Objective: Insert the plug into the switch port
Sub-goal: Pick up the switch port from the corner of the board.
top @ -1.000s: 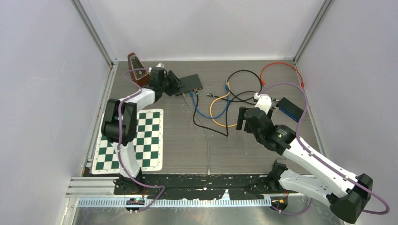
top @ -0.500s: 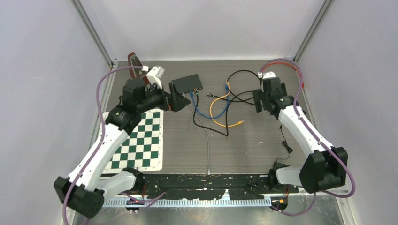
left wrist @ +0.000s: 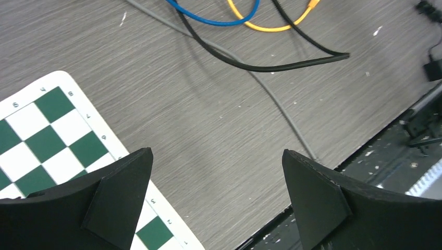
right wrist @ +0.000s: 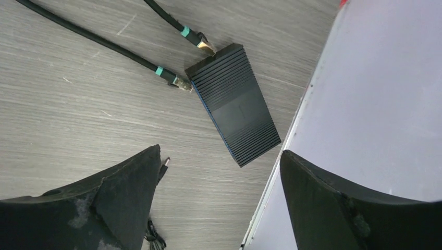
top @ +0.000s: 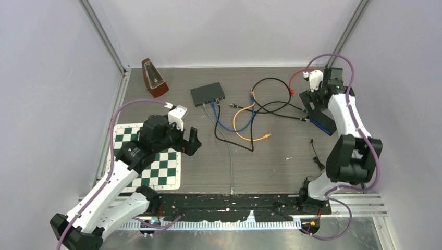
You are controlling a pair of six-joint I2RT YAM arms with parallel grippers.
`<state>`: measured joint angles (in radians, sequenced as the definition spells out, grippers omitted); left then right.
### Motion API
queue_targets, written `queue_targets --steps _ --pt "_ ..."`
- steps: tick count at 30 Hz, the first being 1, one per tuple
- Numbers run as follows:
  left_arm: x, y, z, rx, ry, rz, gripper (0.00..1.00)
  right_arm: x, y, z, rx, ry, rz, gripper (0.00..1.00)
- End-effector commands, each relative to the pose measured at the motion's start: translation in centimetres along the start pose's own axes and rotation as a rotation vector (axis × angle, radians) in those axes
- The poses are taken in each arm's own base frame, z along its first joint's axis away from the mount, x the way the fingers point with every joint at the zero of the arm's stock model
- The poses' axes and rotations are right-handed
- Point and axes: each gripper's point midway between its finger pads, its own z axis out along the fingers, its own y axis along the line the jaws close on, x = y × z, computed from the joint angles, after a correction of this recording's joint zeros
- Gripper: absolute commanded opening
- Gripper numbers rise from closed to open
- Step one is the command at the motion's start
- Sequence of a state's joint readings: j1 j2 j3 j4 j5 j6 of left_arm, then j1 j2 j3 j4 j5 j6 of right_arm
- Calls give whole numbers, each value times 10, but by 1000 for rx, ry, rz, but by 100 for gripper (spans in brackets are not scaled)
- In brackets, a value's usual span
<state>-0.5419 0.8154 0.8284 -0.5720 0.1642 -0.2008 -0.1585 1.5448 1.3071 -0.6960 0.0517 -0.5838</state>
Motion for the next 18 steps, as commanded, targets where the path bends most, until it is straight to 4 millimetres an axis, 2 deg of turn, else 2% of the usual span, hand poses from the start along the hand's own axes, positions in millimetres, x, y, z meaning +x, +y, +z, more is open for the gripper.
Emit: queue_targets --steps 1,2,4,8,12,18 --pt "-10 11 1 -79 -3 80 100 -5 -1 6 -153 41 -35 88" --pt "-6 8 4 -68 15 95 100 3 4 16 -192 89 -39 87" --pt "1 4 9 -70 45 147 100 5 1 30 -200 114 -72 86" --pt "5 11 13 -143 73 211 100 27 -11 57 -203 192 -101 86" --pt "9 14 18 -159 106 216 100 44 -26 73 -210 238 -94 87" --pt "19 17 30 -168 175 220 99 54 -51 89 -213 236 -97 93"
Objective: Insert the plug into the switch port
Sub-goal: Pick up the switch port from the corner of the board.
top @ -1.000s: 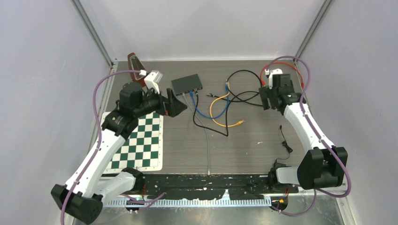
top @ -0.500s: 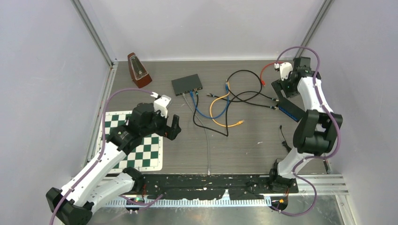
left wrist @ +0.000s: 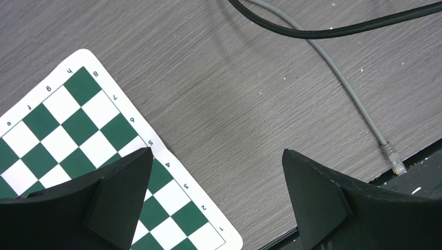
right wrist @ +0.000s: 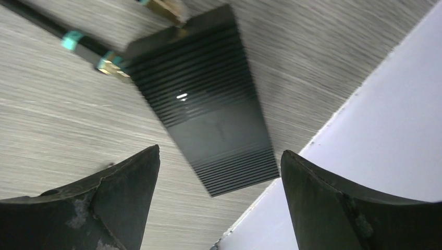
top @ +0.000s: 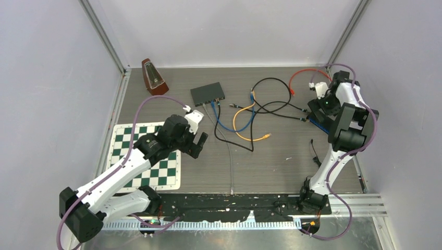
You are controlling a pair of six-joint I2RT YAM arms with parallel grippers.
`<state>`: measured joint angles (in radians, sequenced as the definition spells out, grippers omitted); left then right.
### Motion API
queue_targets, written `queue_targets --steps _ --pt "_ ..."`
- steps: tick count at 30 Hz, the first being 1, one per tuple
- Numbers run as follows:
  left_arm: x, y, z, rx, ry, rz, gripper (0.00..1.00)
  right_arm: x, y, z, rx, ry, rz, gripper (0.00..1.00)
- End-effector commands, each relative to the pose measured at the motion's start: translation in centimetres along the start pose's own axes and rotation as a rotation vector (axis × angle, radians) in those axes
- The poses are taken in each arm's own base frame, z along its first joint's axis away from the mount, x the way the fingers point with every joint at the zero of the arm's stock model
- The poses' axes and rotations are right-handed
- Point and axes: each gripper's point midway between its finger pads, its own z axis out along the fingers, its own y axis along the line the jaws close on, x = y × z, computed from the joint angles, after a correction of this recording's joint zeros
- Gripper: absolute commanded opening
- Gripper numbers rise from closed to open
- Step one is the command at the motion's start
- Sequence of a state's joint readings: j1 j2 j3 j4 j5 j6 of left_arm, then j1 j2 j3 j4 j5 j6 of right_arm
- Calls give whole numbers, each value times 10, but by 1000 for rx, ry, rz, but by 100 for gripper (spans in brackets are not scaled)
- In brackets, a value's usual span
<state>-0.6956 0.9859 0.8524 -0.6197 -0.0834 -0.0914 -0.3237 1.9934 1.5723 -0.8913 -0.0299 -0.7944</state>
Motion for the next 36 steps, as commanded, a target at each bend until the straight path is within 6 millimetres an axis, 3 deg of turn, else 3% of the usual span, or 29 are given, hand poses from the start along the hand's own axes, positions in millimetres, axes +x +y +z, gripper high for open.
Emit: queue_targets --steps 1,16,24,36 --pt "-11 5 3 -31 0 23 100 -8 -25 -7 17 -48 -37 93" --pt "-11 16 6 -92 -12 31 100 -6 -16 18 -96 -38 -81 94" --pt "-12 16 5 -94 -19 30 99 -11 -5 1 -146 -77 -118 95" --pt "-13 20 0 -115 -32 29 100 -5 -10 17 -143 -29 -100 96"
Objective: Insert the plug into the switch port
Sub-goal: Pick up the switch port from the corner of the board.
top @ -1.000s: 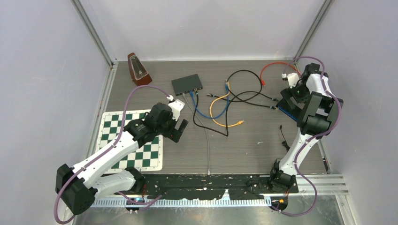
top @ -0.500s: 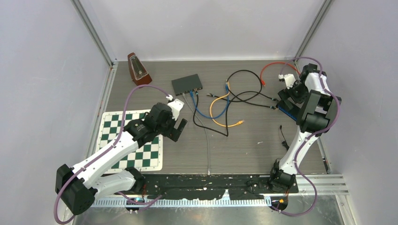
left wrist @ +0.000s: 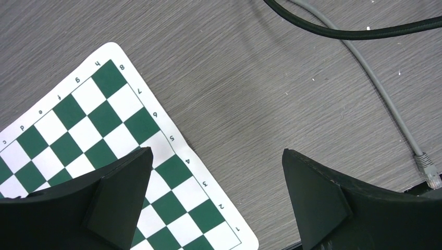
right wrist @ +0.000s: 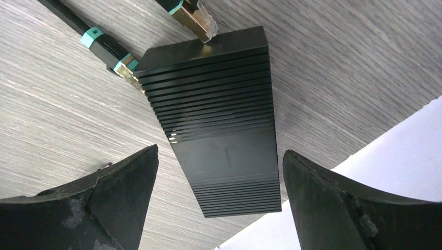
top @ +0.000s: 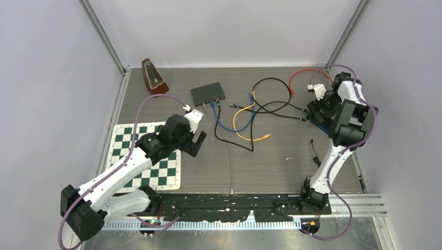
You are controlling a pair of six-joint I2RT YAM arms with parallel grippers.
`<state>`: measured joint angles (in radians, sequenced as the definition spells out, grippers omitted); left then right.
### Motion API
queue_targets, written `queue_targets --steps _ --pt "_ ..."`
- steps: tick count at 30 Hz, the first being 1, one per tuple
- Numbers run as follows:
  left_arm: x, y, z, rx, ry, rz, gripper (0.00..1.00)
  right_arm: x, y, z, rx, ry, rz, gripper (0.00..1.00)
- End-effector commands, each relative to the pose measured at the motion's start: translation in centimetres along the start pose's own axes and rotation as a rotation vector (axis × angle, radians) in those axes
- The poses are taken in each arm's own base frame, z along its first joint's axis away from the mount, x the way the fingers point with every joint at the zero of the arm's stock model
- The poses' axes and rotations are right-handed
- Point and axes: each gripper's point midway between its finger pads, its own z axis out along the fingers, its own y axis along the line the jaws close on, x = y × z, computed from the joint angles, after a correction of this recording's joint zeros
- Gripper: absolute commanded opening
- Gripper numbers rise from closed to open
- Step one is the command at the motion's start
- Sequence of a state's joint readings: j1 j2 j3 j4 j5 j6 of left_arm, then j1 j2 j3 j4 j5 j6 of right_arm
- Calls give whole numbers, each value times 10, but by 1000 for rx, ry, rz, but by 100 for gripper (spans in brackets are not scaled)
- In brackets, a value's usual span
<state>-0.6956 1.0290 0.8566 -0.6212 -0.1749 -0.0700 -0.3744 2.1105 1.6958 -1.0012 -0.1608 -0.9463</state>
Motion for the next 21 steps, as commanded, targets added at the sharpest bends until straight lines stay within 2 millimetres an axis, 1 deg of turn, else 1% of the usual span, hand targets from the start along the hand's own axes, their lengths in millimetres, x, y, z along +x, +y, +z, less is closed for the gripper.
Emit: queue_targets --steps 1,8,10,11,13,14,16,17,18,19,20,21 --pt "-18 5 -8 -22 -71 -1 99 -5 -8 1 7 1 -7 96" --pt "-19 8 -9 -35 -74 -1 100 -4 -8 10 -14 8 -3 95" --pt "-19 9 -9 -45 -73 -1 99 -5 -10 11 -13 13 6 93" --pt "-19 10 -9 -50 -74 -2 100 -4 -9 10 -17 19 15 90" --pt "-18 13 -10 -68 -75 -9 100 -7 -9 4 -17 11 23 85" --pt "-18 14 -10 -76 -74 -13 100 -10 -9 -2 -11 1 26 80" --pt "-18 17 -9 -90 -70 -20 100 -13 -8 -13 2 -20 31 73" --pt "-18 18 -10 -101 -65 -25 100 -14 -8 -19 17 -24 36 71" --pt "-17 20 -10 -114 -60 -30 100 -13 -8 -22 27 -24 40 68" --pt "-16 23 -11 -128 -55 -33 100 -12 -10 -29 58 -14 53 65" --pt "-16 25 -12 -139 -53 -37 100 -12 -11 -32 74 -10 74 60" --pt "-16 26 -14 -145 -48 -42 100 -13 -16 -42 115 -16 82 56"
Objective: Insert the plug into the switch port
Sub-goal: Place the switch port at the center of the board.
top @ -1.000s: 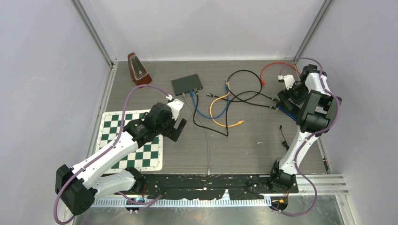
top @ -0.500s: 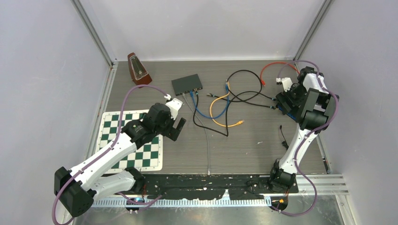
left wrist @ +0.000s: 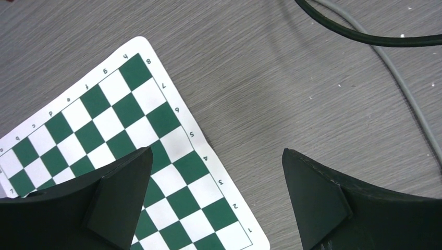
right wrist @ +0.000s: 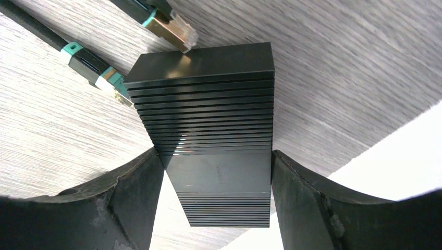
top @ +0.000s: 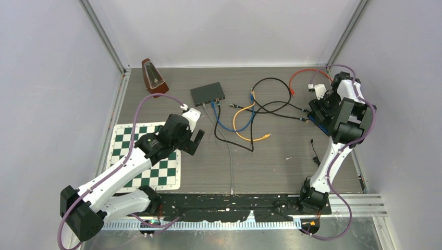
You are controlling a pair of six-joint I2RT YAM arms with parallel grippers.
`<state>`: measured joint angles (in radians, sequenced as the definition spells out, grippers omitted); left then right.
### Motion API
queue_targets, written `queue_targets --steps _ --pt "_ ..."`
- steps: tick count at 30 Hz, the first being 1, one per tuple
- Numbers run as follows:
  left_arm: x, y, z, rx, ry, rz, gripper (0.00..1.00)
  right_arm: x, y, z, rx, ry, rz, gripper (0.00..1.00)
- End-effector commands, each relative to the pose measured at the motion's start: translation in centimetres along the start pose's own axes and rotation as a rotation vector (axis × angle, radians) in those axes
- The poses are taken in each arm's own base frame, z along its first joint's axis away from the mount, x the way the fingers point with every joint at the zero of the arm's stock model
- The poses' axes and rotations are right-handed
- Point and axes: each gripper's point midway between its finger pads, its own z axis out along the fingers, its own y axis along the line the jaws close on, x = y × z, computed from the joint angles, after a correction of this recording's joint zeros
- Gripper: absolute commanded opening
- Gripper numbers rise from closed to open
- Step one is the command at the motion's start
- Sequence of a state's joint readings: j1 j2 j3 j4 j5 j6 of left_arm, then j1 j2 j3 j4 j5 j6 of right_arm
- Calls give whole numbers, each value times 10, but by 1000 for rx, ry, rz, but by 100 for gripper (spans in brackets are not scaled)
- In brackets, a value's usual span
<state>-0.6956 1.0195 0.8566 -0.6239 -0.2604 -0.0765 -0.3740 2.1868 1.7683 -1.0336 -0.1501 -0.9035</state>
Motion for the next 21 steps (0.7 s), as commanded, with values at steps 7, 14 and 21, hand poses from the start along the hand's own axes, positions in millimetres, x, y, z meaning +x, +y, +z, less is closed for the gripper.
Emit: queue_targets --steps 7,14,21 --pt "-26 11 -25 -32 -114 -58 100 -32 -9 -110 307 -141 197 34" --pt "-33 14 -38 -36 -175 -115 100 -41 28 -130 346 -161 322 32" --pt "-25 21 -43 -66 -191 -150 100 -54 81 -118 365 -139 291 34"
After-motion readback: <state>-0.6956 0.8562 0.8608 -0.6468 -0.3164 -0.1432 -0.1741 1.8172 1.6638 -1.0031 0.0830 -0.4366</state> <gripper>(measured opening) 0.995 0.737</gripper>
